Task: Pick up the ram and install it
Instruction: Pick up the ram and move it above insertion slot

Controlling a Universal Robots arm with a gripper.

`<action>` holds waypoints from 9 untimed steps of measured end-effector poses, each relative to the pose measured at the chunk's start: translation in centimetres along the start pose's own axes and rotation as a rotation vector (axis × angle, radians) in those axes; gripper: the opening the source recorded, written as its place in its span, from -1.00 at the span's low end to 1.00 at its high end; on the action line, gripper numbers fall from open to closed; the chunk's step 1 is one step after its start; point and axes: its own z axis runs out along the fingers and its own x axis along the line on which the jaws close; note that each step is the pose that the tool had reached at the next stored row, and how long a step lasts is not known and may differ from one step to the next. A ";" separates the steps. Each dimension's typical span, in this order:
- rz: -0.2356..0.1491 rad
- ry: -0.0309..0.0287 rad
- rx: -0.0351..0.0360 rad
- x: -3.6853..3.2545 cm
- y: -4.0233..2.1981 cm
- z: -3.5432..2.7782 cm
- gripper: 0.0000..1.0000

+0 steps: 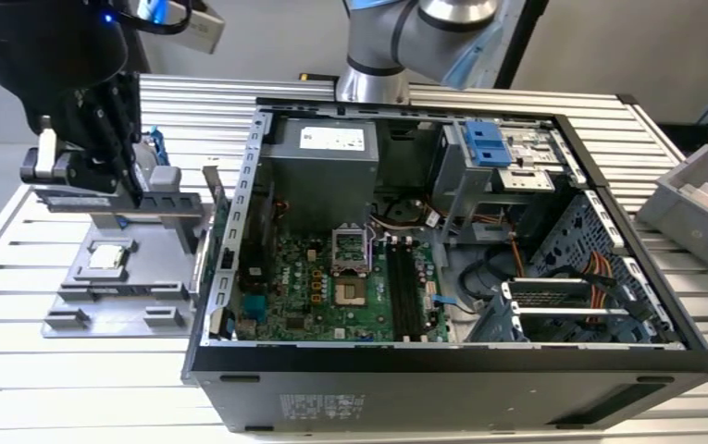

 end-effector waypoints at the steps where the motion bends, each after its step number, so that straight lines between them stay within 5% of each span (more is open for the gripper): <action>1: 0.000 0.0000 0.0000 0.00 -0.19 0.00 -1.00; 9: 0.000 -0.0001 -0.0002 -0.05 -1.61 -0.04 -1.00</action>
